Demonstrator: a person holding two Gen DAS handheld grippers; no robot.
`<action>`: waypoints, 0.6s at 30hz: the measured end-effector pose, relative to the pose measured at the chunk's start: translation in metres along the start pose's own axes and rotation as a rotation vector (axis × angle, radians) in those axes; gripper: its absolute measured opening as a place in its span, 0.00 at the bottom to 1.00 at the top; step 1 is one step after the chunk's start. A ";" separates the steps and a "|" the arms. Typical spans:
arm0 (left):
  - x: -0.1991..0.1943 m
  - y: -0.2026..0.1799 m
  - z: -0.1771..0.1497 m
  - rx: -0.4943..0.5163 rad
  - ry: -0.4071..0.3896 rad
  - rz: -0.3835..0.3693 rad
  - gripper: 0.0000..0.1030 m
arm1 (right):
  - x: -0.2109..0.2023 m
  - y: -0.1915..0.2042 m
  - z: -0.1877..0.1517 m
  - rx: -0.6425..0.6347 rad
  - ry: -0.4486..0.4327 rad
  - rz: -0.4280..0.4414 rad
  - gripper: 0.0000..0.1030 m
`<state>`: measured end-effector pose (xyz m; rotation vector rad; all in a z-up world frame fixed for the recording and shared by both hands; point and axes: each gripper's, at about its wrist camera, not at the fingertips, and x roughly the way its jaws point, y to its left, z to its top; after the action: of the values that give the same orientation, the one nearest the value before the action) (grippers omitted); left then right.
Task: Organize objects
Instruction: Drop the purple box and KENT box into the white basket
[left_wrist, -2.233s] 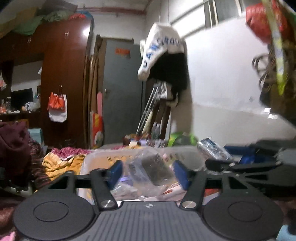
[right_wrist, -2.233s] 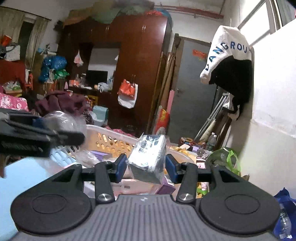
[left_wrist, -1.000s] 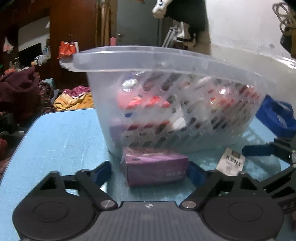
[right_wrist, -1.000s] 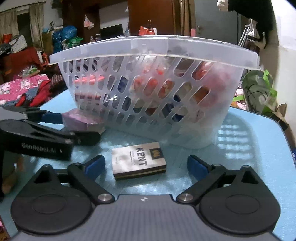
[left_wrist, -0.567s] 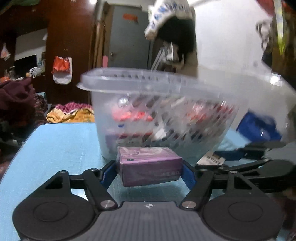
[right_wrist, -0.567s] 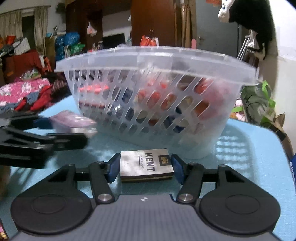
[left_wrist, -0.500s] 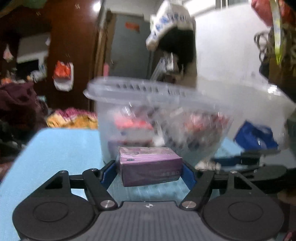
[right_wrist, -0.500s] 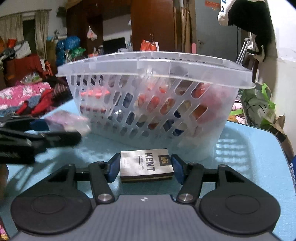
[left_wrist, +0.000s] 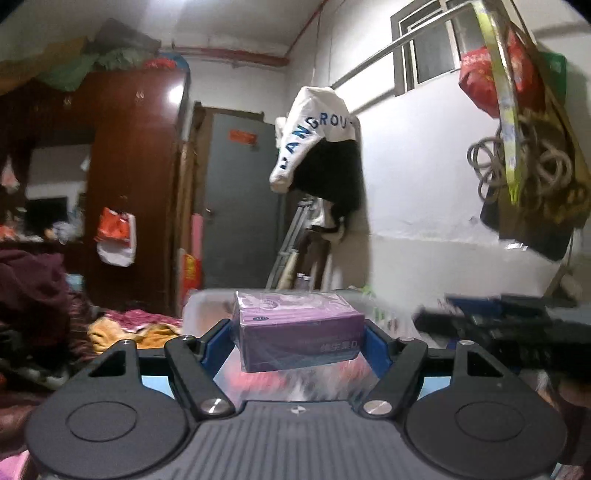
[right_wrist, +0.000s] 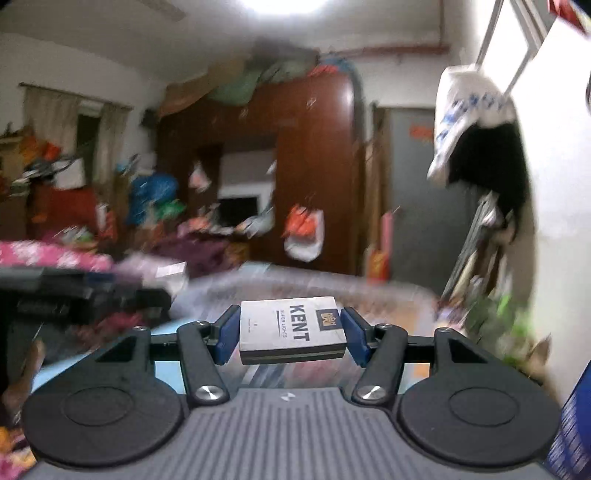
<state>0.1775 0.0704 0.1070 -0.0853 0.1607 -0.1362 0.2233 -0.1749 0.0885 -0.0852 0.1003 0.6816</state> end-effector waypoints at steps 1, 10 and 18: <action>0.011 0.004 0.012 -0.016 0.020 -0.011 0.74 | 0.011 -0.004 0.015 -0.001 -0.017 -0.009 0.60; 0.108 0.027 0.031 -0.049 0.168 0.045 0.88 | 0.109 -0.016 0.030 -0.045 0.118 -0.037 0.85; 0.095 0.033 0.025 -0.023 0.102 0.093 0.98 | 0.085 -0.040 0.022 0.083 0.089 -0.028 1.00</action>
<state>0.2785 0.0911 0.1136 -0.0933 0.2676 -0.0458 0.3159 -0.1500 0.1022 -0.0366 0.2123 0.6452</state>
